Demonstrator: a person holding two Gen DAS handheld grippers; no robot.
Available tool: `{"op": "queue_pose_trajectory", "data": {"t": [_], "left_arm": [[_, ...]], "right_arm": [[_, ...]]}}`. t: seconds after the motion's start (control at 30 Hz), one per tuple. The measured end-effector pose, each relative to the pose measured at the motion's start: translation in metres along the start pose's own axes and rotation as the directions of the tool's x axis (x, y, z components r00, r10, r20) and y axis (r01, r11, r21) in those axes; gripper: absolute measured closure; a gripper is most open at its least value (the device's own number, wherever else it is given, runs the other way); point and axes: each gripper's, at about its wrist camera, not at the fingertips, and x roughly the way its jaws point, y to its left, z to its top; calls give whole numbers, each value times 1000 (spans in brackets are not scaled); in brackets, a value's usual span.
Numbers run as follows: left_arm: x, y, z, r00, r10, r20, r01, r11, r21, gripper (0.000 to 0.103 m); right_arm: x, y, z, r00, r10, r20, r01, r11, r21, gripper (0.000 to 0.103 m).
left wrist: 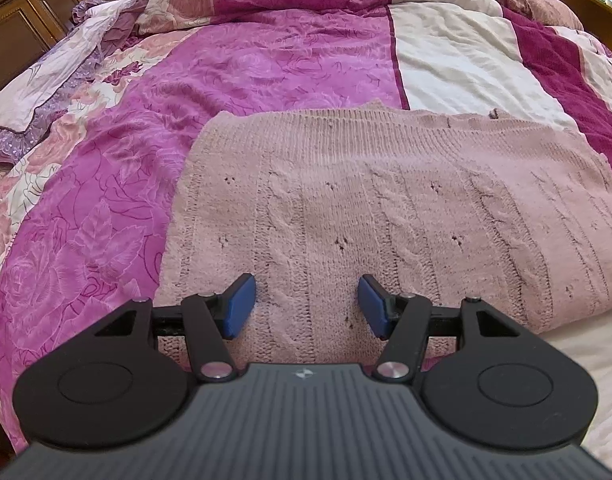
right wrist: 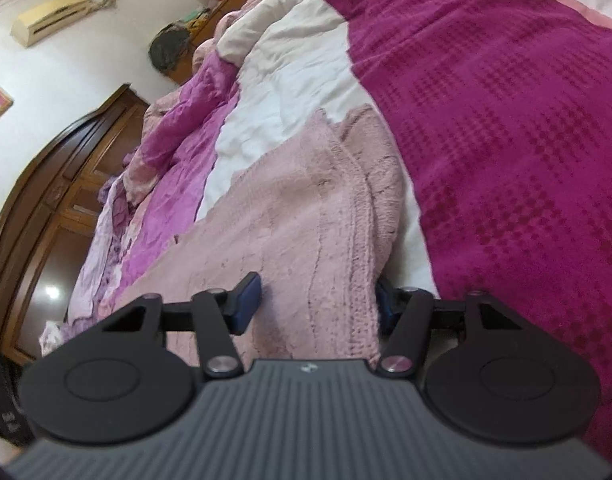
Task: Fold small clothes
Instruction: 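Close the right gripper on the folded cardigan's side edge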
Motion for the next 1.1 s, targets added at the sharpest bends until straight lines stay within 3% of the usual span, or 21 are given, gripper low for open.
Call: {"op": "queue_pose_trajectory", "data": {"t": [0.1,0.9,1.1], "left_arm": [[1,0,0,1000,0,0,0,1000,2,38],[3,-1,-2,1000,3,6,-3,1000,11,37],[1,3,1,1000,-18,-13,19,1000,2,37]], "right_arm": [[-1,1,-1,1000,14,-8,-14,1000,-8,57],[6,-4,-3,1000,12,0,-12,1000,25,58],[1,2,-6,1000,15,24,-15,1000,5,72]]}}
